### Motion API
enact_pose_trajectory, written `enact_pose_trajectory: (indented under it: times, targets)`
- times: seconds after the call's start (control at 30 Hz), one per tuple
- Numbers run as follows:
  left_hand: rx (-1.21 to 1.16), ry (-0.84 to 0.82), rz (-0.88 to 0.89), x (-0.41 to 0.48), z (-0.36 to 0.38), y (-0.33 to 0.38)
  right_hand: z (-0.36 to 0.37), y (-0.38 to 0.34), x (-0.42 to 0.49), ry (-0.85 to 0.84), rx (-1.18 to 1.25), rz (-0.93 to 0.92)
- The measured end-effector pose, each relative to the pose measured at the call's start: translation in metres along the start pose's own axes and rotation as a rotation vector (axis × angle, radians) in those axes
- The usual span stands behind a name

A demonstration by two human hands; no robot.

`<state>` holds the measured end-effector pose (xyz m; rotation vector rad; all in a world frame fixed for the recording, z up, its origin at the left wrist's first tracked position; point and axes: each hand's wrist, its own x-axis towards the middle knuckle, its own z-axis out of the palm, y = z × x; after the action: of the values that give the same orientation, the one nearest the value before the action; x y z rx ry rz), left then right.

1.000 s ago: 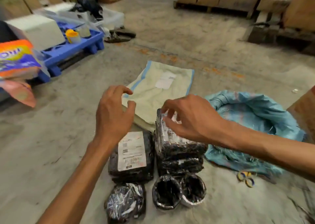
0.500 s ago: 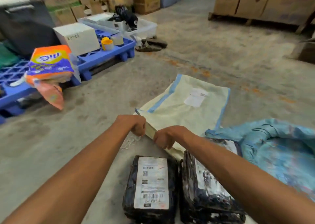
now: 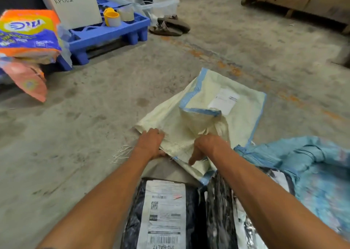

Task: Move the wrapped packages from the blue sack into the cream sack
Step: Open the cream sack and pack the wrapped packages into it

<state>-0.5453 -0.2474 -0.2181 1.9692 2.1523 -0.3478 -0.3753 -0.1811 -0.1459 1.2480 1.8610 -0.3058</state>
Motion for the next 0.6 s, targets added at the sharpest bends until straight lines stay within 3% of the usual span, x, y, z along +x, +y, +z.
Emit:
enact_pose_trajectory:
  times: [0.07, 0.17, 0.23, 0.33, 0.6]
  targets:
    - [0.056, 0.111, 0.017, 0.001, -0.002, 0.013, 0.003, 0.003, -0.010, -0.046, -0.014, 0.019]
    - [-0.169, 0.237, -0.031, 0.004, -0.016, 0.021, 0.002, 0.004, -0.025, 0.018, 0.004, 0.032]
    - [-0.423, 0.347, -0.069, 0.006, -0.037, 0.019, 0.000, 0.002, -0.028, 0.110, 0.007, 0.061]
    - [-0.603, 0.514, -0.063, 0.007, -0.094, 0.022, -0.002, 0.007, -0.028, 0.368, 0.090, 0.086]
    - [-0.331, 0.855, -0.041, -0.024, -0.259, 0.063, -0.061, 0.126, -0.095, 1.047, 0.449, 0.061]
